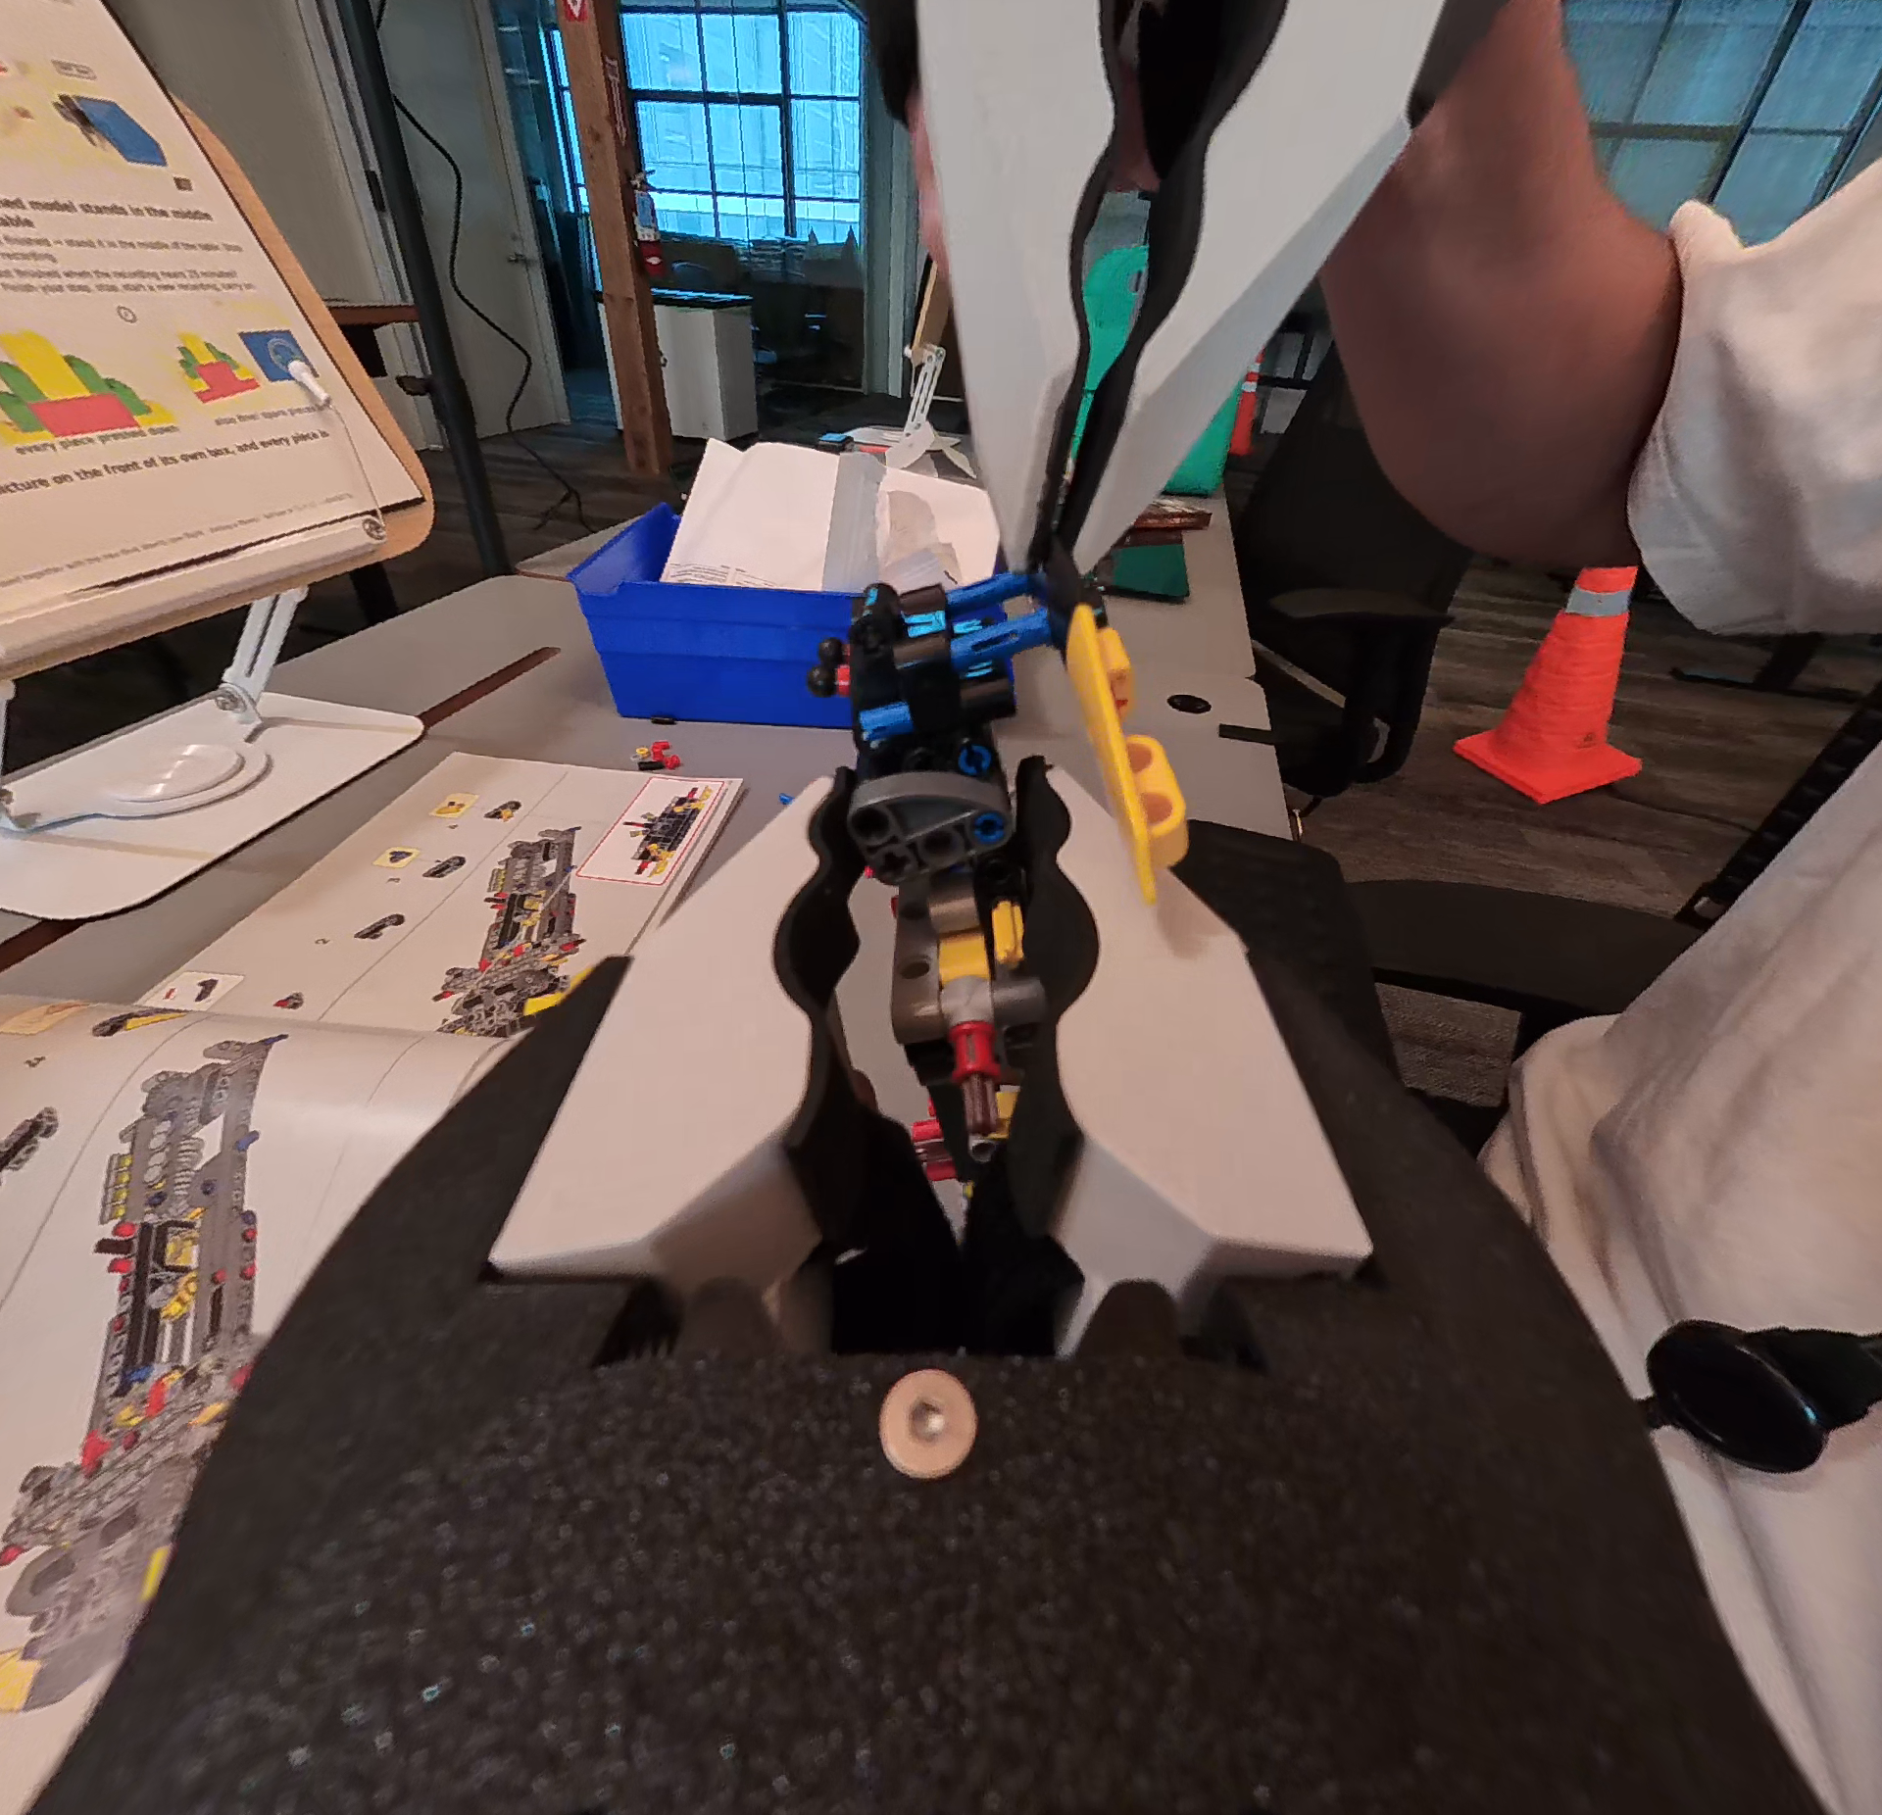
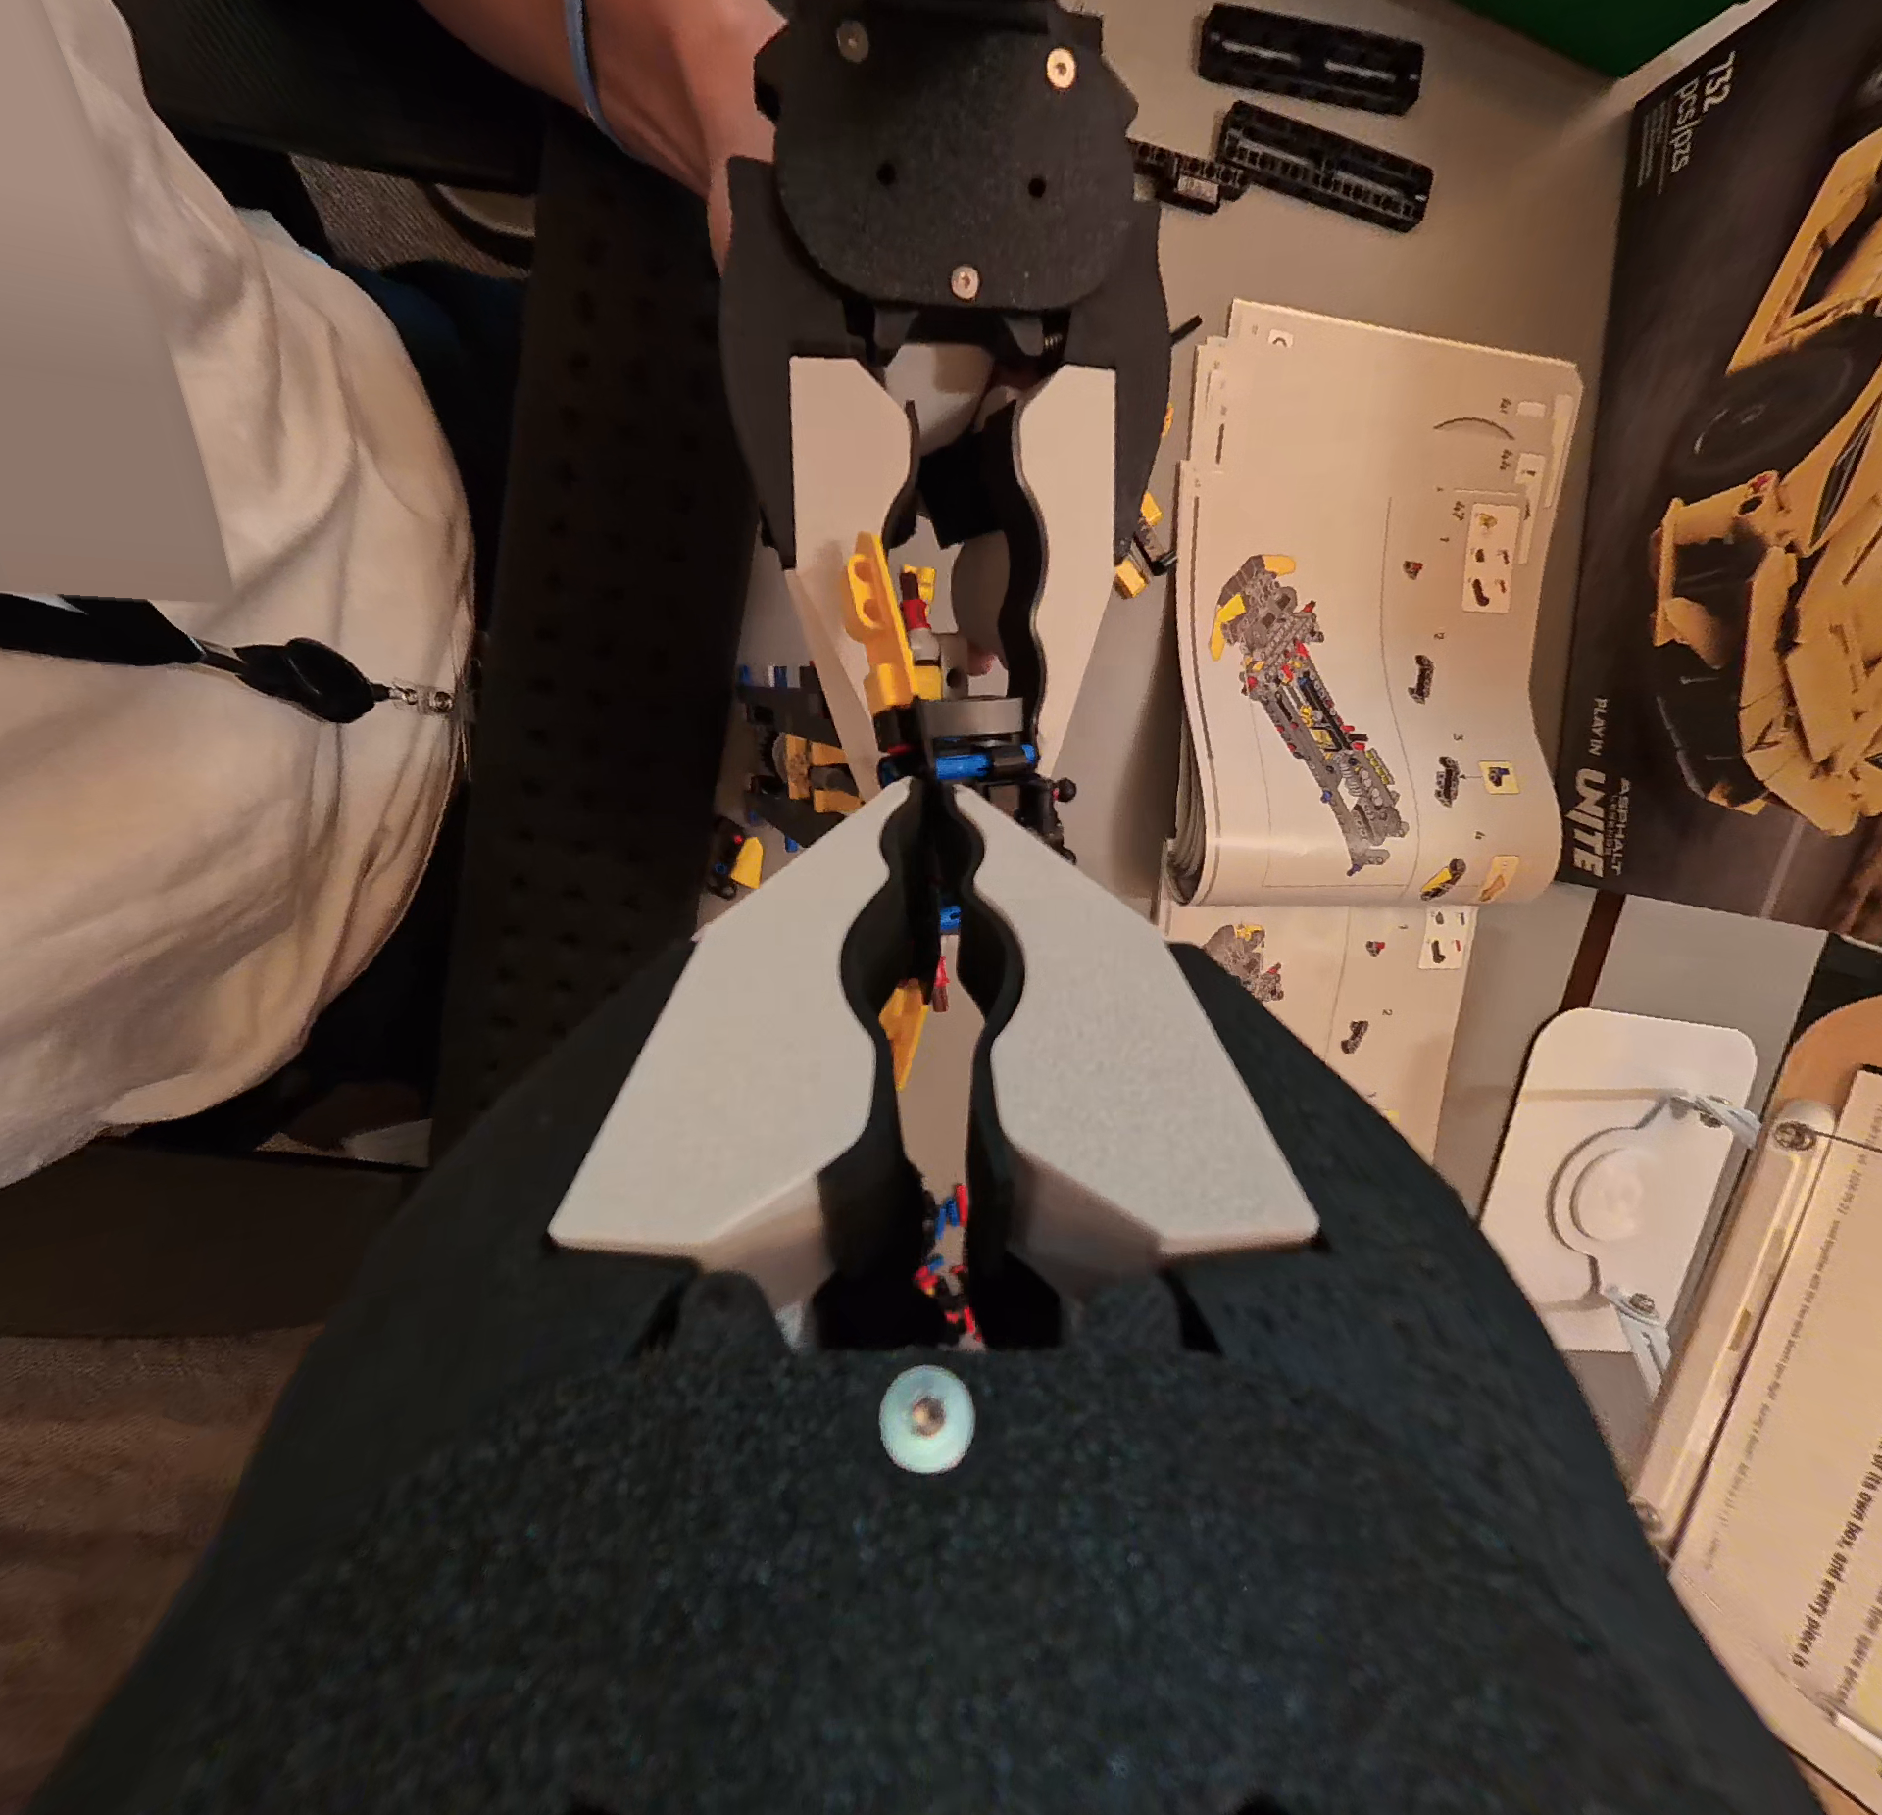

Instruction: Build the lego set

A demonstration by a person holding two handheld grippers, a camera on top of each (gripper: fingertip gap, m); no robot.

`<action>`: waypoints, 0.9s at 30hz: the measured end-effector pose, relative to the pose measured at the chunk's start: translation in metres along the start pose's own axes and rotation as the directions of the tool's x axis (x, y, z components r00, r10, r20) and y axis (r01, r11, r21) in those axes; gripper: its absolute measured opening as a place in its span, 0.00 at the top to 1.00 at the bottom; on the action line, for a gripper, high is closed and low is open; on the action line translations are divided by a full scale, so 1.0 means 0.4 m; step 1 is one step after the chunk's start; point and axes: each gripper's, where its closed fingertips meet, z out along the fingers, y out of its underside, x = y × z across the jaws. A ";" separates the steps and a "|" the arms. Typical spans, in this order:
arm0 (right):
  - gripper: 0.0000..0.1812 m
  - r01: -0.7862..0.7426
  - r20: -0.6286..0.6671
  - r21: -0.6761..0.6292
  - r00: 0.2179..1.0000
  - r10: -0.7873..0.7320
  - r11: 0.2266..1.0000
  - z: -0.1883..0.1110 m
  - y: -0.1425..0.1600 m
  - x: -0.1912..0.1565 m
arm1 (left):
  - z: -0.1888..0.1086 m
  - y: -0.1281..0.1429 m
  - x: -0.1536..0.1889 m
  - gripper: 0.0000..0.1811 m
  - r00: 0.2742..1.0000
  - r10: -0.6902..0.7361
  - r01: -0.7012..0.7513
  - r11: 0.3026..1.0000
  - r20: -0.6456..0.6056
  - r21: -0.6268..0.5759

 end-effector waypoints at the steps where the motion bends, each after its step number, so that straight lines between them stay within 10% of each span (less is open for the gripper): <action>1: 1.00 0.006 -0.005 -0.004 1.000 -0.006 1.000 0.003 0.003 -0.001 | 0.001 0.001 -0.001 0.84 1.000 -0.008 0.008 1.000 0.003 -0.004; 27: 1.00 0.031 -0.030 0.050 0.999 -0.029 0.998 -0.002 -0.005 -0.006 | -0.003 -0.010 -0.006 0.85 0.998 0.025 -0.027 0.999 0.054 0.037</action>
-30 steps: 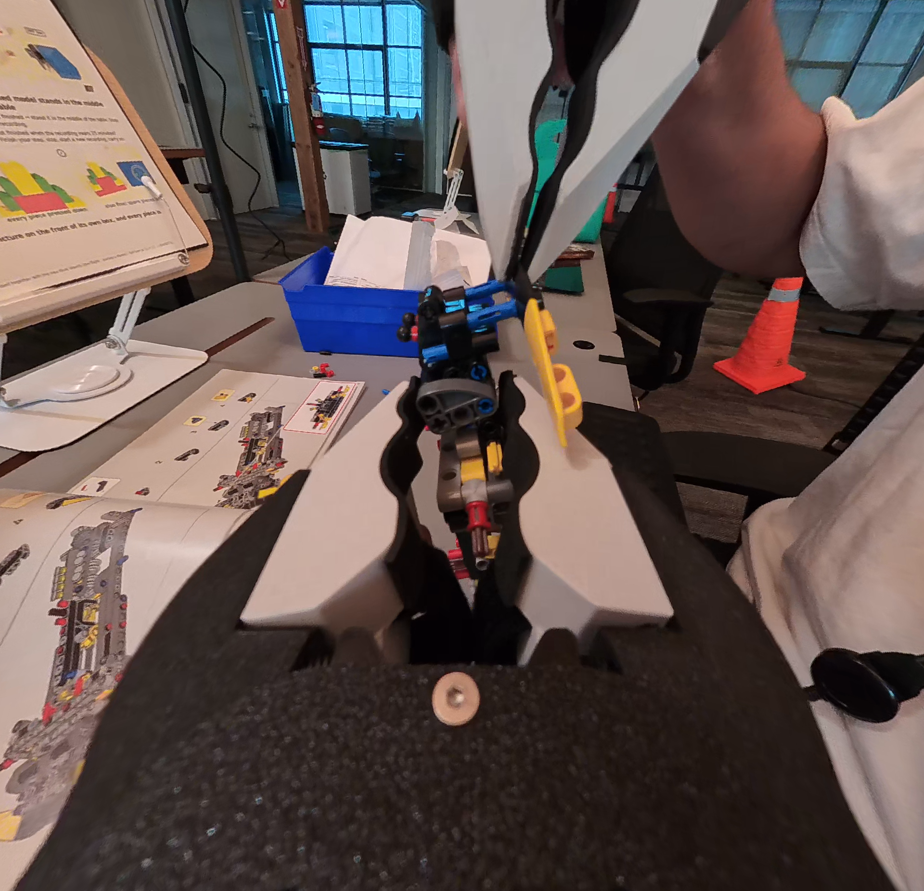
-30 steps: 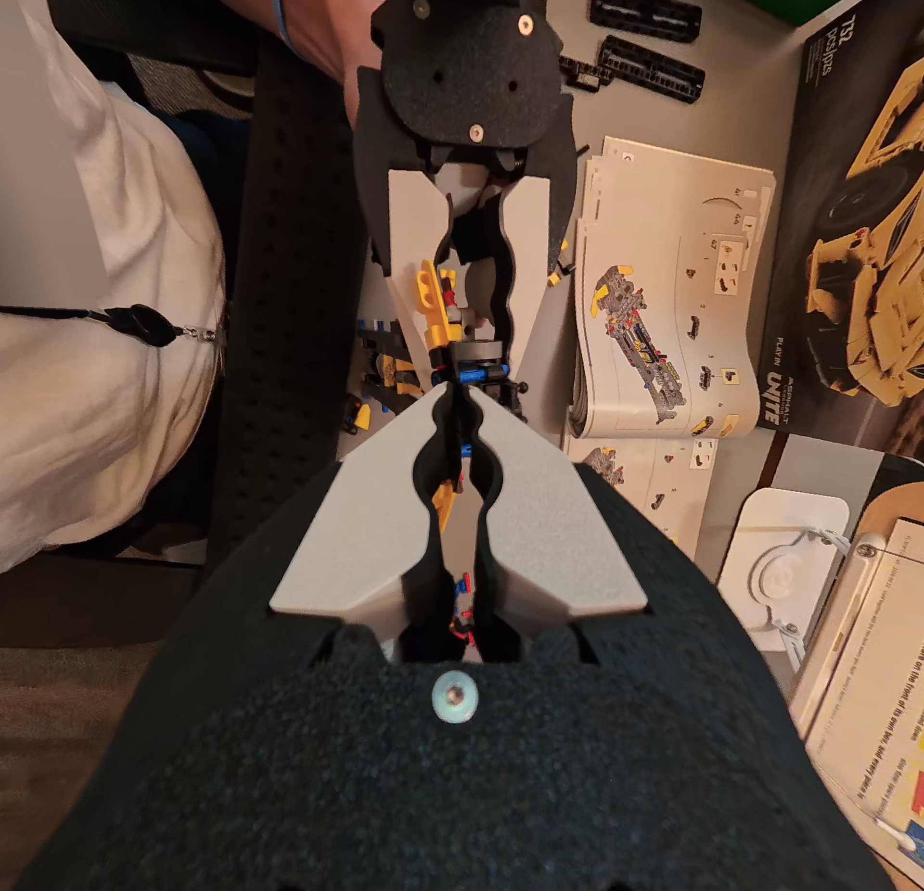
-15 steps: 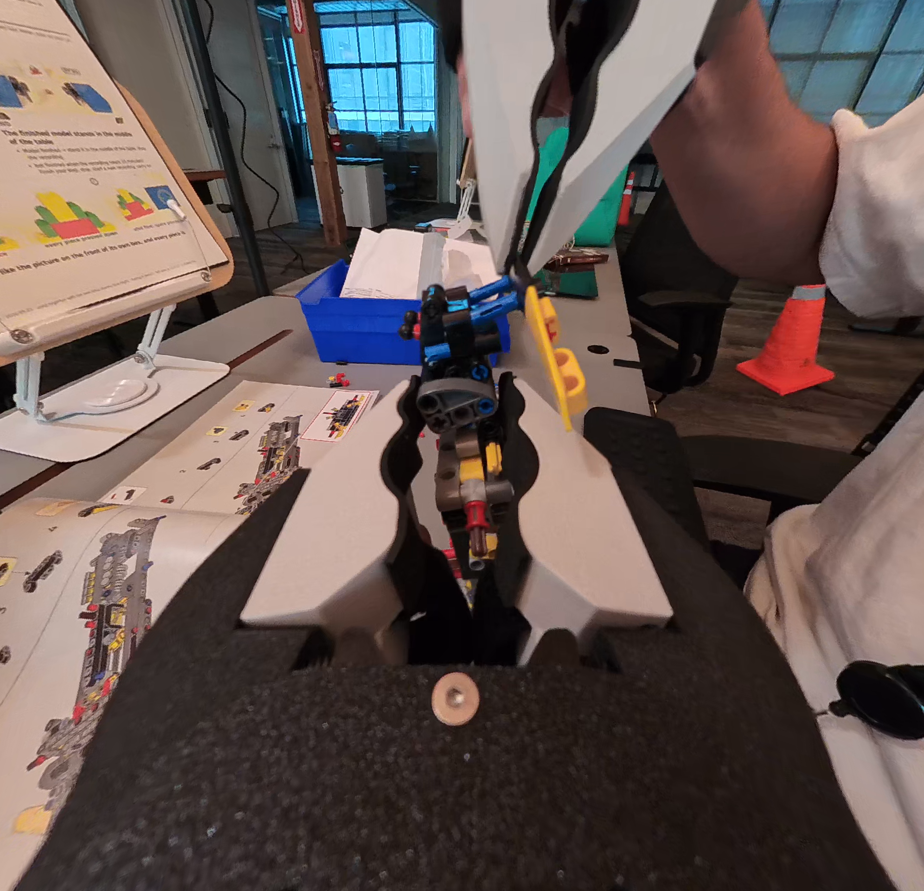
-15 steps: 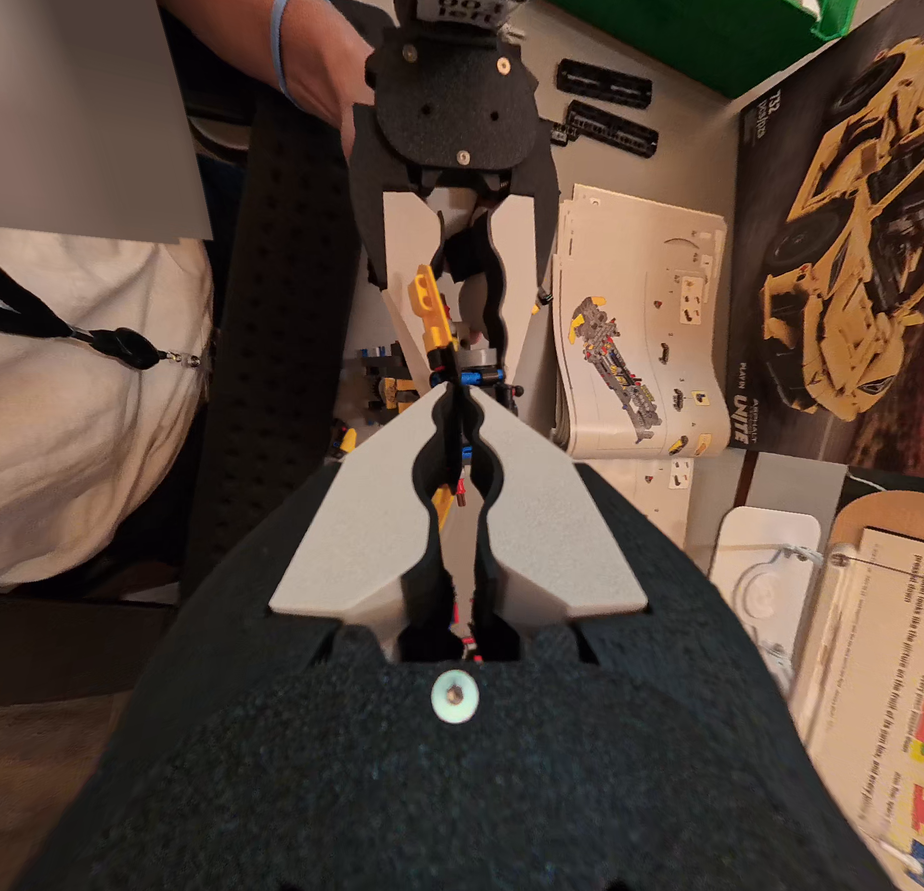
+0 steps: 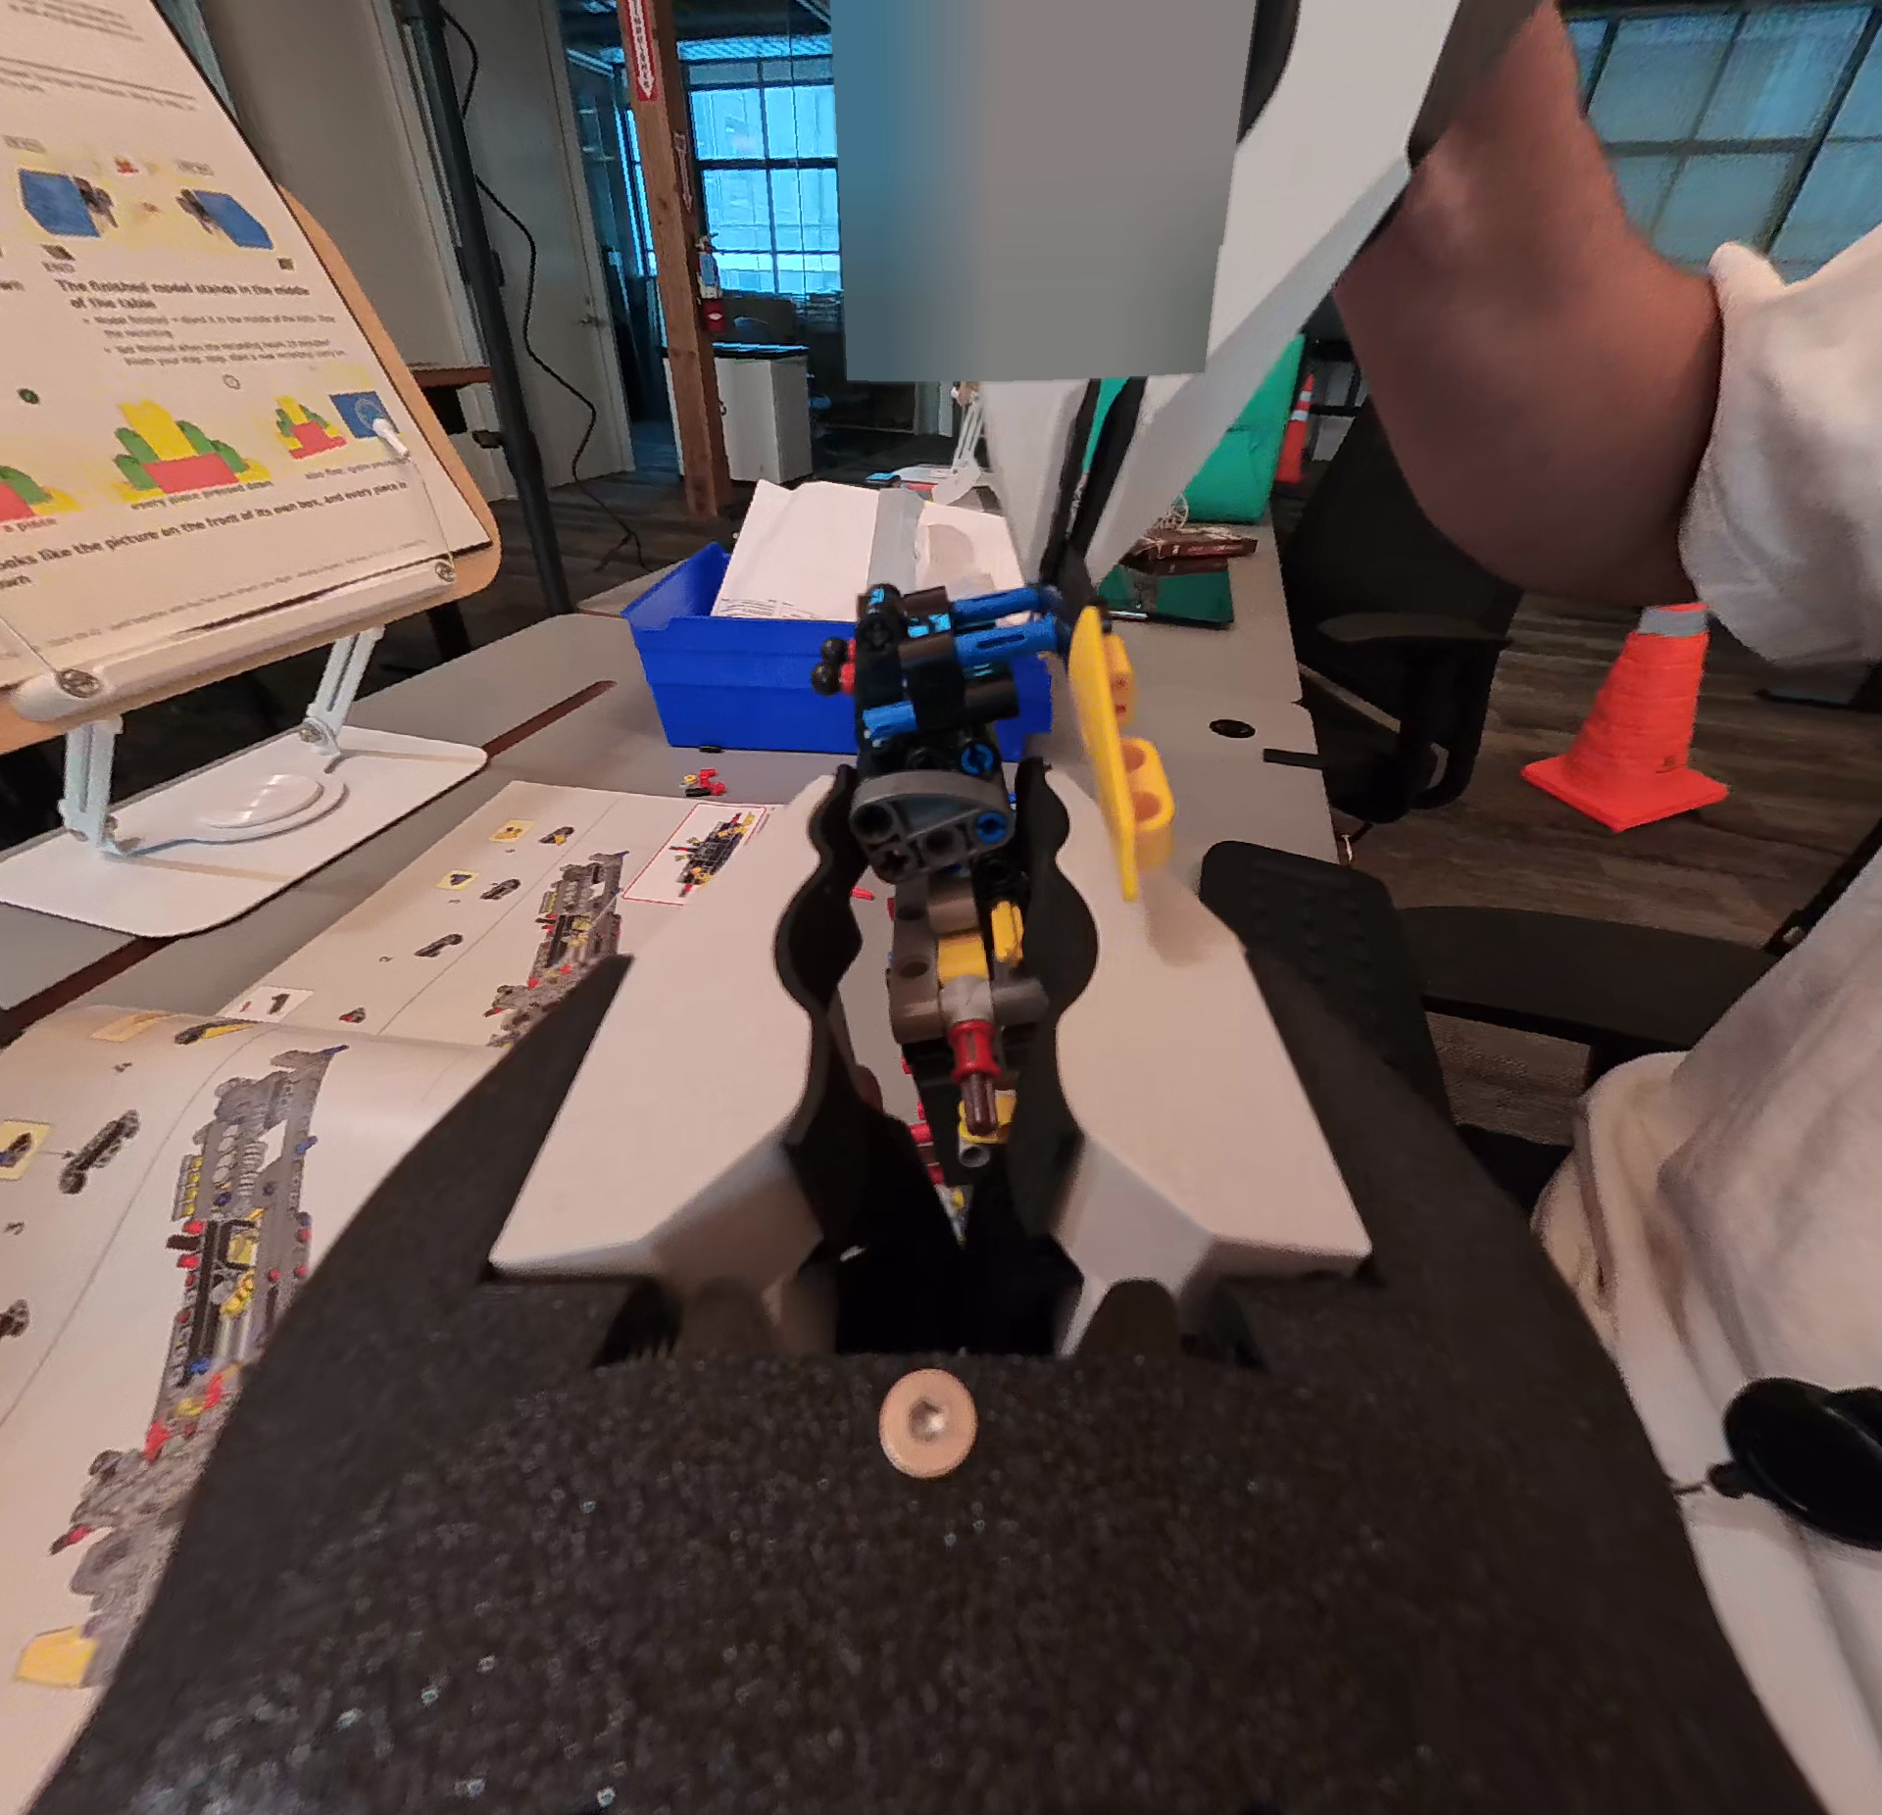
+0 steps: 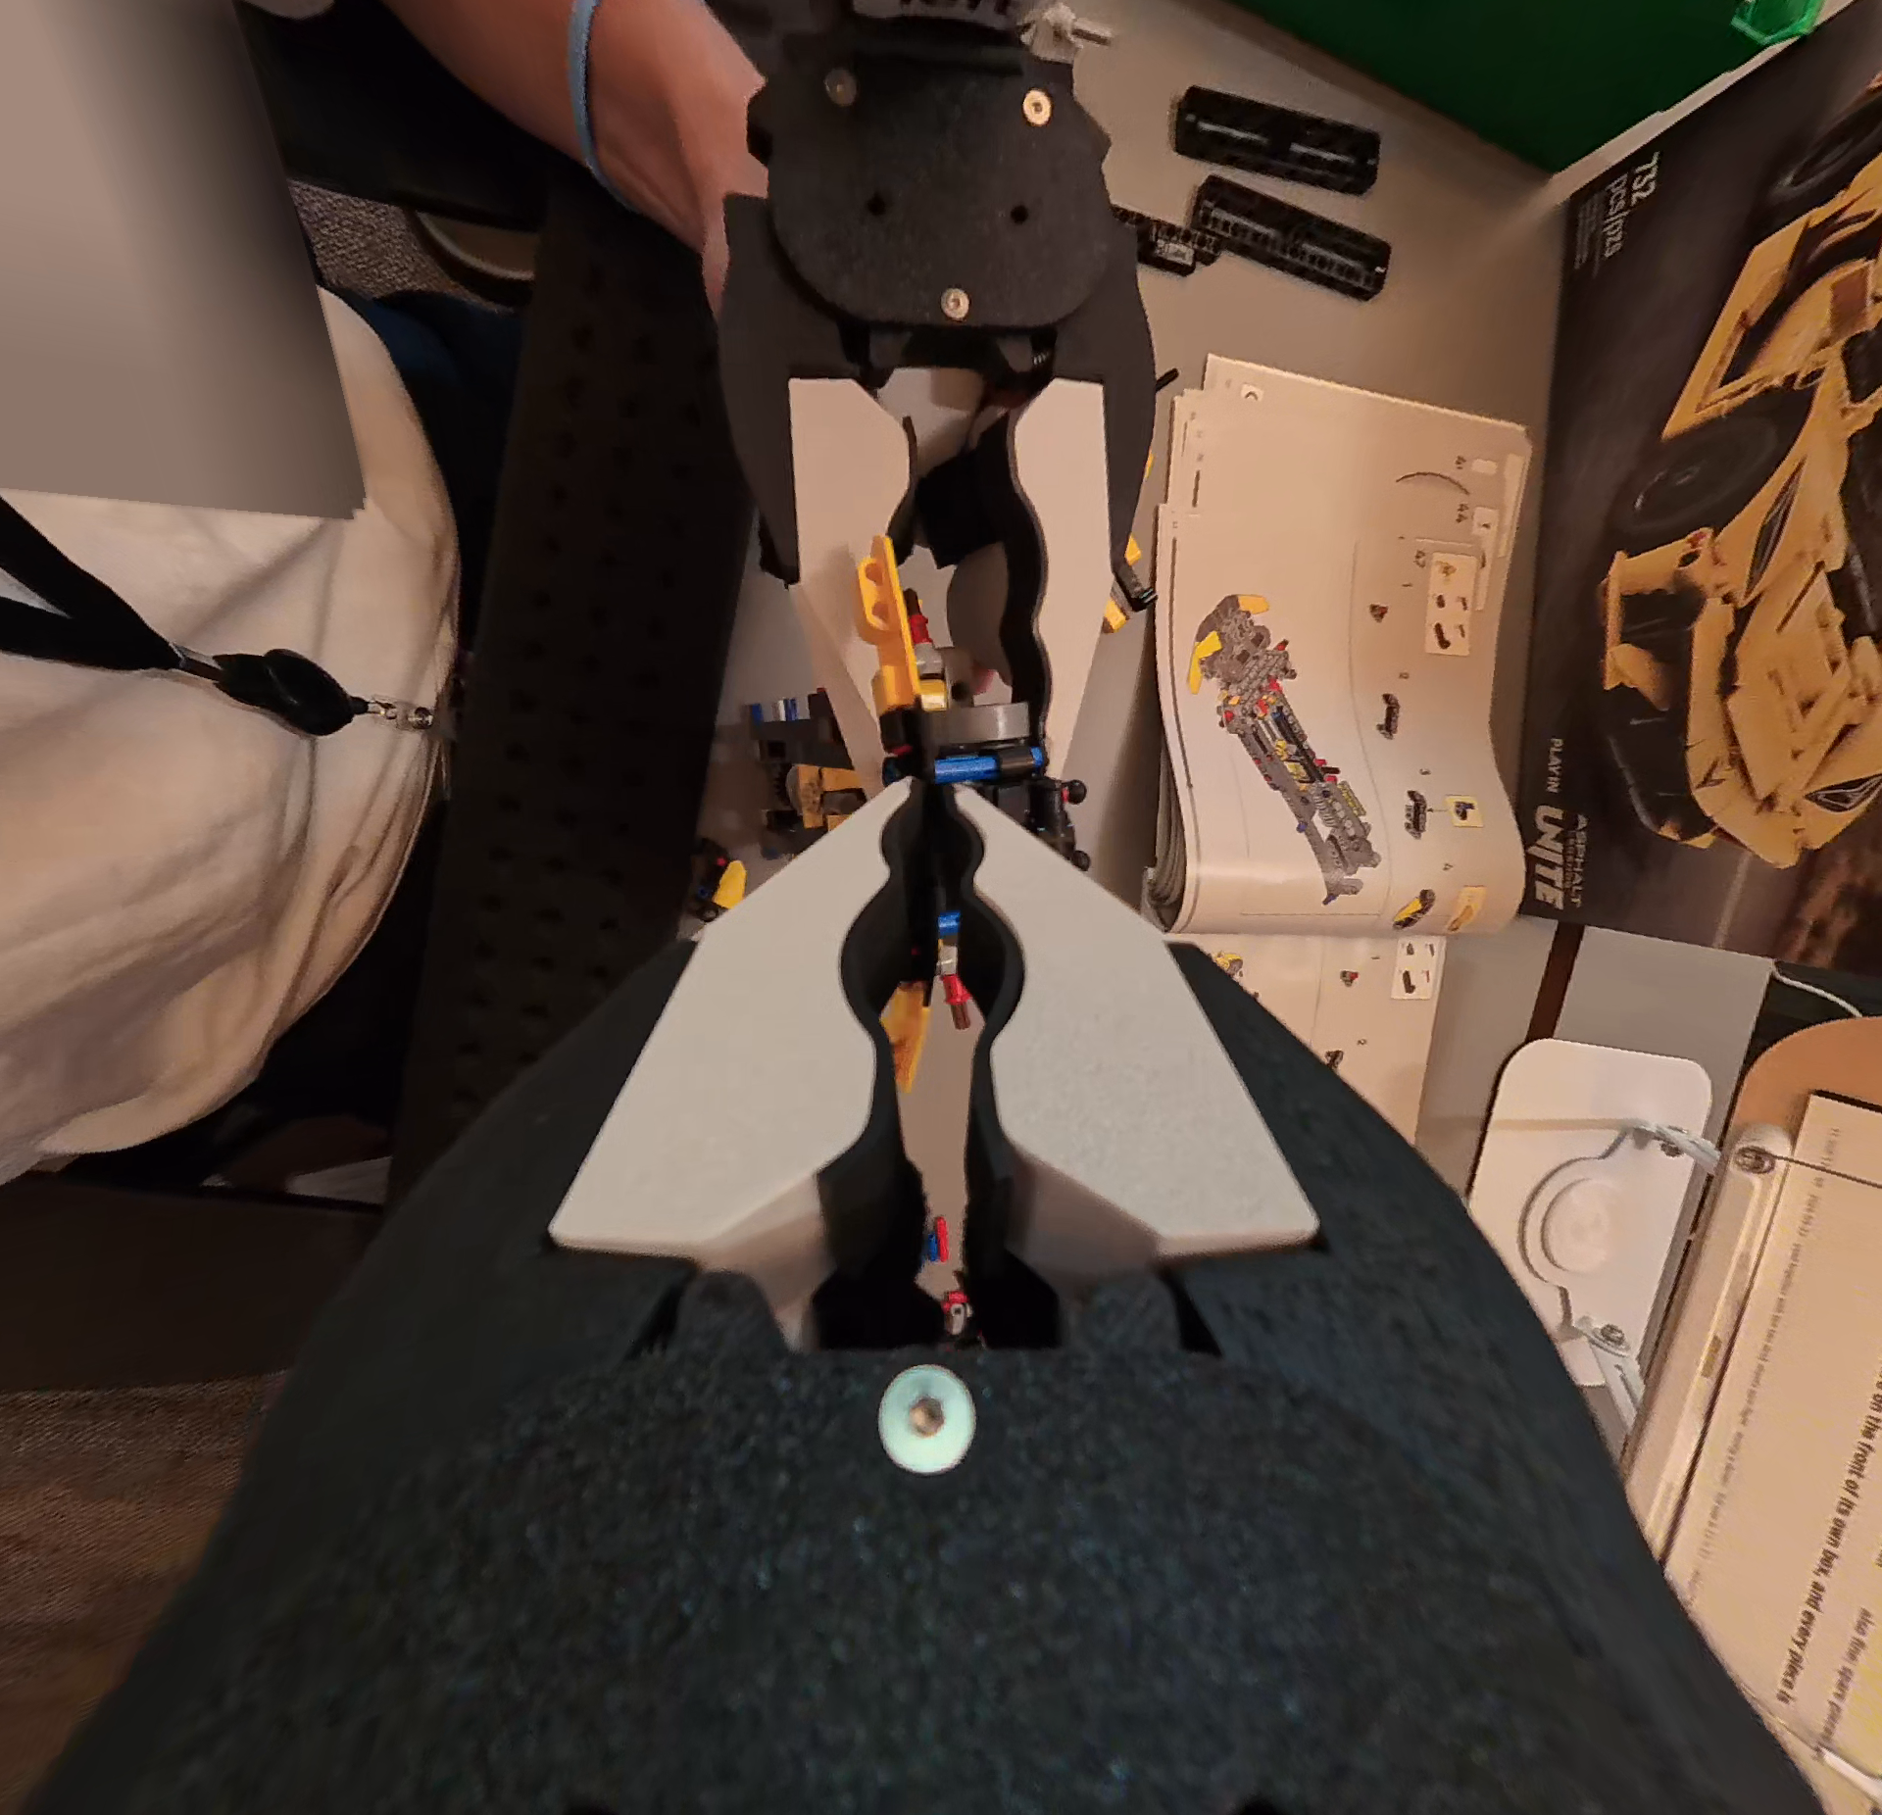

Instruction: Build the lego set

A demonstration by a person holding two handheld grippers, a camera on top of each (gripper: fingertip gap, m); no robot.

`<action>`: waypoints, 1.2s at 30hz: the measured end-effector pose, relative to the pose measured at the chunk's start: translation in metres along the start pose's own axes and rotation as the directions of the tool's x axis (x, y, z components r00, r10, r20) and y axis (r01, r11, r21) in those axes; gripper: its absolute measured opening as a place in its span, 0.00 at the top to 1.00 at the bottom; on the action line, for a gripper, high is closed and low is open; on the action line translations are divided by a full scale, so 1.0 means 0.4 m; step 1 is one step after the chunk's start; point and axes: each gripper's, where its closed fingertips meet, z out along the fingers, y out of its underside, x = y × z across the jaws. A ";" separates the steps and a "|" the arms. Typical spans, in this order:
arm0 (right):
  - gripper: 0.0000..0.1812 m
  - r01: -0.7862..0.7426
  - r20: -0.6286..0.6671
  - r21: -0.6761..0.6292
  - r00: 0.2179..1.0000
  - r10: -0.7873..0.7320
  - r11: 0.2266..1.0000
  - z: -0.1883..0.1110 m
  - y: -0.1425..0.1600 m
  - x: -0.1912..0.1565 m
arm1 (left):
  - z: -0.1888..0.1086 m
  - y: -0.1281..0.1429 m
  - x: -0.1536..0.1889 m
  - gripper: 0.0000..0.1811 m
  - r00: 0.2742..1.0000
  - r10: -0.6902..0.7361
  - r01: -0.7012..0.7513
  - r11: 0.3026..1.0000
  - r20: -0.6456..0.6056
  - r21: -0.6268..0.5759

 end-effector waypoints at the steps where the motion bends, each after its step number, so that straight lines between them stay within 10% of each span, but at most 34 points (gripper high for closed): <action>1: 1.00 -0.005 0.005 0.004 1.000 0.005 1.000 0.000 -0.002 -0.002 | -0.001 0.000 0.002 0.85 1.000 0.014 -0.014 1.000 0.004 0.001; 20: 0.87 -0.017 -0.044 0.089 0.999 0.021 0.996 0.005 -0.005 0.019 | -0.003 -0.002 0.006 0.85 0.999 0.014 -0.014 1.000 -0.029 0.007; 36: 0.80 0.009 0.243 0.067 0.970 -0.025 0.998 0.017 -0.004 -0.017 | 0.000 -0.005 0.032 0.85 0.996 0.070 -0.071 0.997 -0.063 -0.012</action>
